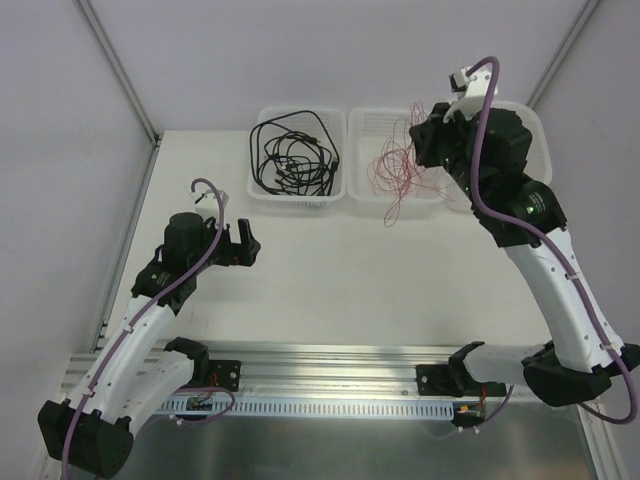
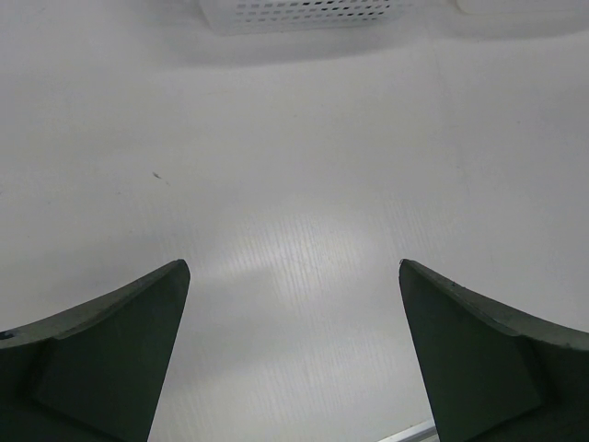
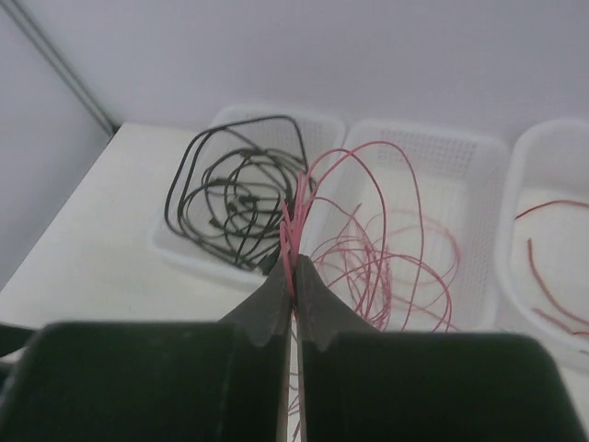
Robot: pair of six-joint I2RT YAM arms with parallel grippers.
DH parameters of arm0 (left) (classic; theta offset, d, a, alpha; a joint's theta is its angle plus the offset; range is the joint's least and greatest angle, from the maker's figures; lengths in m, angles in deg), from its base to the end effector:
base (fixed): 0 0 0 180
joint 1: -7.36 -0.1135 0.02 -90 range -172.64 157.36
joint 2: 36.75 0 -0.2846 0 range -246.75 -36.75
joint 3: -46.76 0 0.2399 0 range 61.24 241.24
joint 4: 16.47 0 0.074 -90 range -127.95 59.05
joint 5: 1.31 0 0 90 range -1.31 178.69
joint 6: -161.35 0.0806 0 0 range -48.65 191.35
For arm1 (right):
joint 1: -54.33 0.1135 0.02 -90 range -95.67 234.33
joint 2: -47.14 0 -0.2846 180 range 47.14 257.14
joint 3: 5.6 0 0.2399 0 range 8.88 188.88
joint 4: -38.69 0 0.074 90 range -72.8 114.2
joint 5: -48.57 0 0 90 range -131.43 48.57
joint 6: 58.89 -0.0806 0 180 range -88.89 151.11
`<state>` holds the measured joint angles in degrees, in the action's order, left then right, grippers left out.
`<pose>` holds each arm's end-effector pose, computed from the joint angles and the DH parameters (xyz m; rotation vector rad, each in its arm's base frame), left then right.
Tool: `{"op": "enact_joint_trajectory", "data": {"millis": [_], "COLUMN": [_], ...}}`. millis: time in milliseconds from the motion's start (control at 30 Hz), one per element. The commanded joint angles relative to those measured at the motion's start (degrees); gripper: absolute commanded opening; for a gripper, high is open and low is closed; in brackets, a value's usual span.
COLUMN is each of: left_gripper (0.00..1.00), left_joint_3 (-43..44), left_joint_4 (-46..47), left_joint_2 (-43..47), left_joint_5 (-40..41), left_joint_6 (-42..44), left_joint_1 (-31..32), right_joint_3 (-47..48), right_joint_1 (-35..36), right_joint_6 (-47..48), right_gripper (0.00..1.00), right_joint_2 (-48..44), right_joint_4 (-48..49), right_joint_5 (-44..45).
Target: Untangle the cables
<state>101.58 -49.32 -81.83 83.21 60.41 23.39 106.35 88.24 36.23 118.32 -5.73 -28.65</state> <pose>0.1875 -0.0619 0.2951 0.1514 1.9883 -0.3997 0.2275 0.1315 0.5298 -0.3826 1.5914 0.2031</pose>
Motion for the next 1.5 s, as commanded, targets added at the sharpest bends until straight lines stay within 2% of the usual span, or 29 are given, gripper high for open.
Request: {"op": "enact_joint_trajectory", "data": {"millis": [0,133,267,433,533,567,600,667,700,767,800,867,933,1033,1200,1400,1467], "left_gripper": [0.99,0.99,0.99,0.99,0.99,0.99,0.99,0.99,0.99,0.99,0.99,0.99,0.99,0.99,0.99,0.99,0.99], "left_joint_3": [-0.5,-0.7,-0.8,-1.0,-0.8,-0.8,-0.7,-0.7,-0.7,-0.7,-0.7,-0.6,-0.6,-0.6,-0.6,-0.7,-0.7], "left_joint_4": [0.2,0.1,0.0,-0.1,-0.2,-0.3,-0.3,-0.3,-0.3,-0.3,-0.3,-0.3,-0.4,-0.4,-0.4,-0.4,-0.4], "left_joint_2": [0.8,0.5,0.1,0.1,-0.3,-0.4,-0.5,-0.8,-0.9,-1.0,-1.0,-1.0,-0.7,-0.4,-0.1,0.5,0.9], "left_joint_5": [0.6,0.5,0.4,0.6,0.6,0.4,0.3,-0.1,-0.1,-0.5,-0.6,-0.8,-0.7,-0.8,-1.4,-1.3,-1.5], "left_joint_6": [0.9,0.9,1.0,1.1,1.2,1.1,1.1,1.2,1.2,1.1,1.1,1.0,0.9,1.0,1.0,0.9,0.8], "left_joint_1": [-0.4,-0.6,-0.5,-0.6,-0.6,-0.5,-0.5,-0.6,-0.6,-0.6,-0.6,-0.5,-0.6,-0.5,-0.5,-0.5,-0.5], "right_joint_3": [6.2,9.8,15.4,17.7,19.9,20.3,20.4,21.1,21.3,20.5,19.8,17.6,15.5,7.1,-12.8,-31.3,-33.9], "right_joint_1": [-5.1,-11.9,-17.8,-19.9,-21.4,-21.8,-21.9,-22.2,-22.3,-22.3,-22.3,-22.3,-22.3,-22.3,-22.3,-22.2,-22.3], "right_joint_6": [5.7,4.6,1.5,2.5,1.6,1.5,1.5,1.3,1.2,1.3,1.5,2.1,2.2,3.1,9.0,9.2,8.9], "right_gripper": [0.01,0.01,0.01,0.01,0.03,0.08,0.24,0.41,0.54,0.64,0.73,0.77,0.77,0.76,0.70,0.66,0.64], "right_joint_2": [5.7,12.7,21.8,32.3,38.7,40.1,41.5,44.6,45.0,44.0,43.1,39.0,35.4,27.5,16.1,9.6,9.3], "right_joint_4": [3.0,10.4,12.8,17.8,16.1,15.4,14.6,11.8,9.7,8.7,8.3,8.0,6.8,6.7,6.6,10.1,12.8], "right_joint_5": [-0.9,-5.7,-14.1,-13.1,-11.4,-11.3,-11.4,-12.3,-14.2,-15.2,-15.7,-16.7,-16.8,-18.2,-19.8,-21.4,-22.0]}}
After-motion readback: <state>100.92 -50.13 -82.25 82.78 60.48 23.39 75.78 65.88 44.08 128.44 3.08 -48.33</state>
